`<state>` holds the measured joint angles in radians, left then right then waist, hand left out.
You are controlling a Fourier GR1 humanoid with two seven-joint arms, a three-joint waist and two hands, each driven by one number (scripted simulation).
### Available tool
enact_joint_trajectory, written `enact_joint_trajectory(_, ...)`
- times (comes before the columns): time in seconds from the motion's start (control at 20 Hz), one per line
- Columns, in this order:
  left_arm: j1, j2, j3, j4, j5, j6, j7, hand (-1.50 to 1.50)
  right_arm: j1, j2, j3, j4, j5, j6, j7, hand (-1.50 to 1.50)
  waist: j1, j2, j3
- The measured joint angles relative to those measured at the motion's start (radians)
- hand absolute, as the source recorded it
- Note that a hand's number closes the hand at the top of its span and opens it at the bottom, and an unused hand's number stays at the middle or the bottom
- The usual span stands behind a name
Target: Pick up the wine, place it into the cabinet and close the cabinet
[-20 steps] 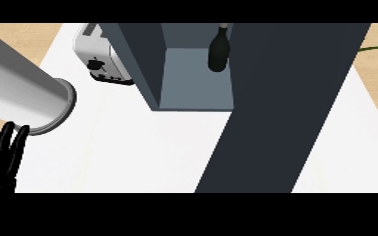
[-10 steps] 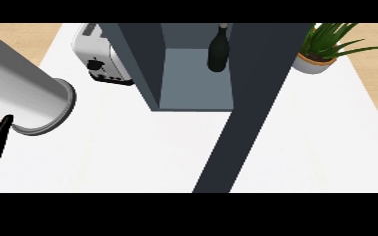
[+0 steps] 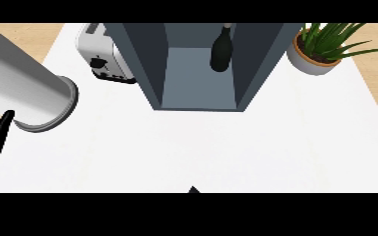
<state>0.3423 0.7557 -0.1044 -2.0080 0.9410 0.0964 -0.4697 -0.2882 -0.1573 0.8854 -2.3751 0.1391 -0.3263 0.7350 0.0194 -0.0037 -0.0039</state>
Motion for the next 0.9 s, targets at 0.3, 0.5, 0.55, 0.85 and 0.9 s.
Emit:
enact_joint_trajectory(0.3,-0.024,-0.015,-0.005,-0.008,0.001,0.003,0.025,-1.50,-0.158,-0.026,-0.007,0.050,-0.091,-0.110,0.025,1.50,0.017,0.005,0.000)
enact_joint_trajectory(0.5,-0.053,-0.027,-0.013,0.001,-0.003,0.011,0.041,-1.50,-0.327,0.048,-0.074,0.185,-0.158,-0.153,0.028,1.50,0.025,0.009,0.001)
enact_joint_trajectory(0.55,-0.058,-0.032,-0.016,0.002,-0.007,0.015,0.043,-1.50,-0.376,0.070,-0.089,0.232,-0.176,-0.173,0.019,1.50,0.027,0.009,0.001)
enact_joint_trajectory(0.85,-0.075,-0.059,-0.011,0.036,-0.021,0.013,0.050,-1.50,-0.660,0.133,-0.228,0.520,-0.299,-0.201,-0.038,1.50,0.025,0.009,0.003)
enact_joint_trajectory(0.9,-0.075,-0.065,-0.013,0.039,-0.031,0.015,0.049,-1.50,-0.697,0.137,-0.238,0.568,-0.307,-0.201,-0.054,1.50,0.023,0.008,0.003)
